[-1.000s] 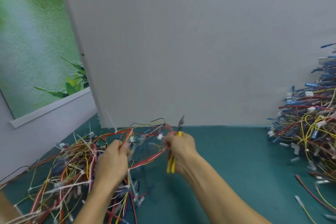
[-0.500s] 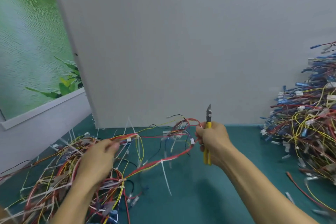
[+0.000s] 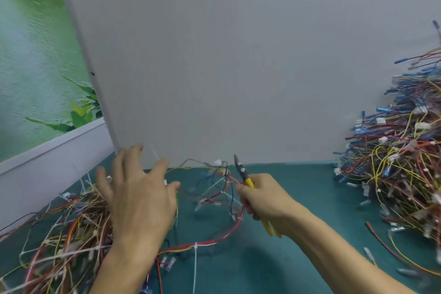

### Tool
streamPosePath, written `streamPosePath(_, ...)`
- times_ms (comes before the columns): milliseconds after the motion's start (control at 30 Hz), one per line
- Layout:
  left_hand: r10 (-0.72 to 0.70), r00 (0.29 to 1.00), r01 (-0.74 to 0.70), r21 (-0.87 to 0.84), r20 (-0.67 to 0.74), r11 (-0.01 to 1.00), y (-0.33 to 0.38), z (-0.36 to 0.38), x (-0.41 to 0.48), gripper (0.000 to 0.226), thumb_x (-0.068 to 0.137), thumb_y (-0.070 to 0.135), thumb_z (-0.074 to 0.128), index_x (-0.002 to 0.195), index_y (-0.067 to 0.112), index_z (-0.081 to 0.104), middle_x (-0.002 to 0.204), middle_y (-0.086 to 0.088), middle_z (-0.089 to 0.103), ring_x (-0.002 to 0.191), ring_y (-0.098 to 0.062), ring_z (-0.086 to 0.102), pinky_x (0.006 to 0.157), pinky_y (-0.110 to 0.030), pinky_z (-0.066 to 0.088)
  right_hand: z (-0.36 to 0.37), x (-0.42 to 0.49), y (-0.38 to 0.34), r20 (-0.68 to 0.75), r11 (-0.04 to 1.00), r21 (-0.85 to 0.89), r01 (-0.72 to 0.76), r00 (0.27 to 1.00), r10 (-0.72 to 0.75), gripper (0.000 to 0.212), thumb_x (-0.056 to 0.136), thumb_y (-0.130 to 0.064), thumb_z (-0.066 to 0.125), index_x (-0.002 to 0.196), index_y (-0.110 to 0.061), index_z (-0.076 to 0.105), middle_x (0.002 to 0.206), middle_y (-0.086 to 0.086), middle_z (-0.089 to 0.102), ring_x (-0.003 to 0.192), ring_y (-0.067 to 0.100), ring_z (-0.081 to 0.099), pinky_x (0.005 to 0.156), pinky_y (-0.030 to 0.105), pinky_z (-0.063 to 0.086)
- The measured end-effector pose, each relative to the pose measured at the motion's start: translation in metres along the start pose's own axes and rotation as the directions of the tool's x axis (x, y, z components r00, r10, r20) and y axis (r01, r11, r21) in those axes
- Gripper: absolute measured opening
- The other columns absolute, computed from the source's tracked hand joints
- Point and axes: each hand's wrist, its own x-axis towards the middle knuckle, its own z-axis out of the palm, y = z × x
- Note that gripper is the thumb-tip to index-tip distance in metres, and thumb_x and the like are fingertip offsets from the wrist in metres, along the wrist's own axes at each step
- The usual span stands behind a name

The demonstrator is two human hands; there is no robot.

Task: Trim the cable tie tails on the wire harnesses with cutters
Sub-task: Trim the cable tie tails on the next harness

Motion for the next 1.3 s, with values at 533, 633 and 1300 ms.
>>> streamPosePath(533, 0.407, 0.901, -0.31, -0.429, 0.153, 0.848, 0.007, 0.045, -0.008, 0.012, 0.093, 0.037, 0.056, 0.088, 0.029, 0.063, 0.077, 0.019, 0.061, 0.074, -0.002, 0.049, 0.096, -0.03, 0.036, 0.008, -0.021, 0.012, 0.049, 0.954, 0.29, -0.071, 0.997, 0.059, 0.01, 0.096, -0.005, 0.05, 0.089, -0.004, 0.057, 0.058, 0.005, 0.049, 0.044, 0.015, 0.043, 0.046, 0.028, 0.038)
streamPosePath(633, 0.445, 0.869, -0.33, -0.416, 0.218, 0.848, 0.004, 0.047, -0.009, 0.016, 0.085, 0.045, 0.064, 0.096, 0.033, 0.065, 0.09, 0.022, 0.062, 0.089, 0.0, 0.053, 0.098, -0.026, 0.031, 0.01, -0.02, 0.022, -0.012, 0.924, 0.362, -0.121, 0.991, 0.134, 0.012, 0.096, -0.001, 0.048, 0.088, -0.005, 0.055, 0.057, 0.006, 0.049, 0.042, 0.015, 0.041, 0.046, 0.027, 0.035)
streamPosePath(1300, -0.014, 0.981, 0.151, -0.713, 0.194, 0.685, -0.016, 0.055, 0.003, 0.015, 0.088, 0.02, 0.065, 0.077, 0.03, 0.07, 0.066, 0.016, 0.067, 0.05, -0.003, 0.057, 0.055, -0.014, 0.041, 0.013, -0.017, 0.04, -0.061, 0.936, 0.321, -0.145, 0.983, 0.173, 0.017, 0.095, -0.002, 0.05, 0.08, -0.007, 0.055, 0.059, 0.008, 0.056, 0.052, 0.02, 0.053, 0.055, 0.033, 0.044)
